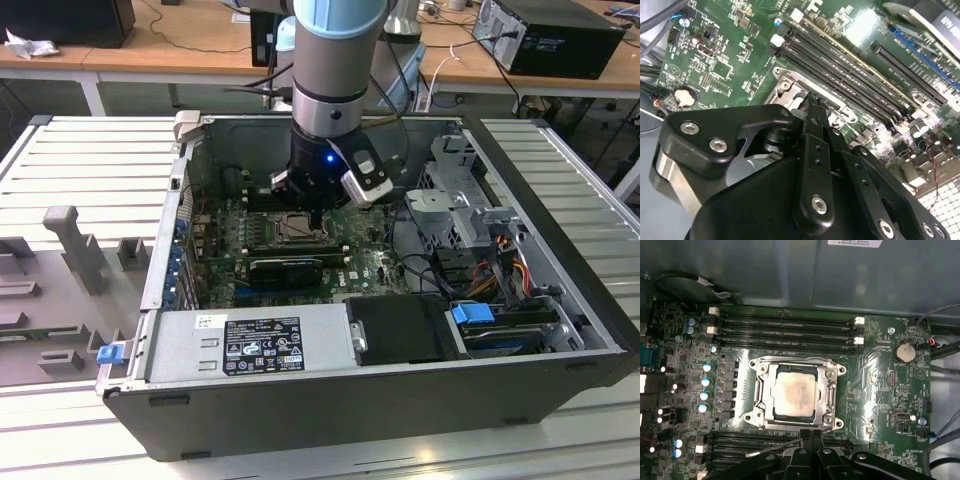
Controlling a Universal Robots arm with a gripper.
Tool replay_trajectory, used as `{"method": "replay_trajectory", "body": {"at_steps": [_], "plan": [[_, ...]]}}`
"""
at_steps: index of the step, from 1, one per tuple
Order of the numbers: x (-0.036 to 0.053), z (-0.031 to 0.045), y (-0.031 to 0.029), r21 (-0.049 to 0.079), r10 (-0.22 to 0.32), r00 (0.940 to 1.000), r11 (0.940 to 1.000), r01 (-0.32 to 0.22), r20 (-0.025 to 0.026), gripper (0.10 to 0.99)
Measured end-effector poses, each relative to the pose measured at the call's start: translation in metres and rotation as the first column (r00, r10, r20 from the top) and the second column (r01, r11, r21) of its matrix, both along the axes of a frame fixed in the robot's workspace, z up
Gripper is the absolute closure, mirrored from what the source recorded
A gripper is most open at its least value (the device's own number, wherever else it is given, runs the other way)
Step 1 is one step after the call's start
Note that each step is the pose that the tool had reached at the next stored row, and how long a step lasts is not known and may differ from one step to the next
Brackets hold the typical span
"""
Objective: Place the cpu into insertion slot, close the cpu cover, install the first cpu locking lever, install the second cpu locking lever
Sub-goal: 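Install the second cpu locking lever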
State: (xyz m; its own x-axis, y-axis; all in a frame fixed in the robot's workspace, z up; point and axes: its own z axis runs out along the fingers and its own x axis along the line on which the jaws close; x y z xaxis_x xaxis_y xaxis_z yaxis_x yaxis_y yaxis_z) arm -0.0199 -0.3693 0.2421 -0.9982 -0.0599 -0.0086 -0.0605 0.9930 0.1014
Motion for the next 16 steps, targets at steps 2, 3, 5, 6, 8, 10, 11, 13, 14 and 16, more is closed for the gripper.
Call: {"method": "replay_trajectory", "body": {"at_steps": [2, 3, 5, 6, 8, 10, 11, 13, 14, 16], "plan": [[-0.0022, -0.0001, -0.0012, 0.0, 0.0, 1.0, 1.0, 0.0, -0.0001, 0.98], [-0.0038, -0.0006, -0.0015, 0.0, 0.002, 1.0, 1.0, -0.002, 0.0, 0.98], [-0.0055, -0.002, -0.002, 0.0, 0.007, 1.0, 1.0, -0.007, -0.0001, 0.98], [-0.0066, -0.0041, -0.0024, 0.0, 0.011, 0.9999, 0.9999, -0.011, -0.0004, 0.98], [-0.0111, -0.0073, -0.0026, 0.0, 0.017, 0.9999, 0.9999, -0.017, -0.0008, 0.98], [-0.0173, -0.0096, -0.0028, 0.0, 0.019, 0.9998, 0.9998, -0.019, -0.001, 0.98], [-0.0213, -0.0118, -0.0029, 0.0, 0.023, 0.9997, 0.9997, -0.023, -0.0014, 0.98], [-0.0231, -0.0179, -0.0029, 0.001, 0.041, 0.9991, 0.9992, -0.041, -0.0027, 0.98], [-0.0232, -0.0194, -0.0032, 0.002, 0.043, 0.9991, 0.9991, -0.043, -0.0028, 0.98], [-0.0241, -0.0206, -0.005, 0.006, 0.044, 0.999, 0.999, -0.044, -0.0027, 0.98]]}}
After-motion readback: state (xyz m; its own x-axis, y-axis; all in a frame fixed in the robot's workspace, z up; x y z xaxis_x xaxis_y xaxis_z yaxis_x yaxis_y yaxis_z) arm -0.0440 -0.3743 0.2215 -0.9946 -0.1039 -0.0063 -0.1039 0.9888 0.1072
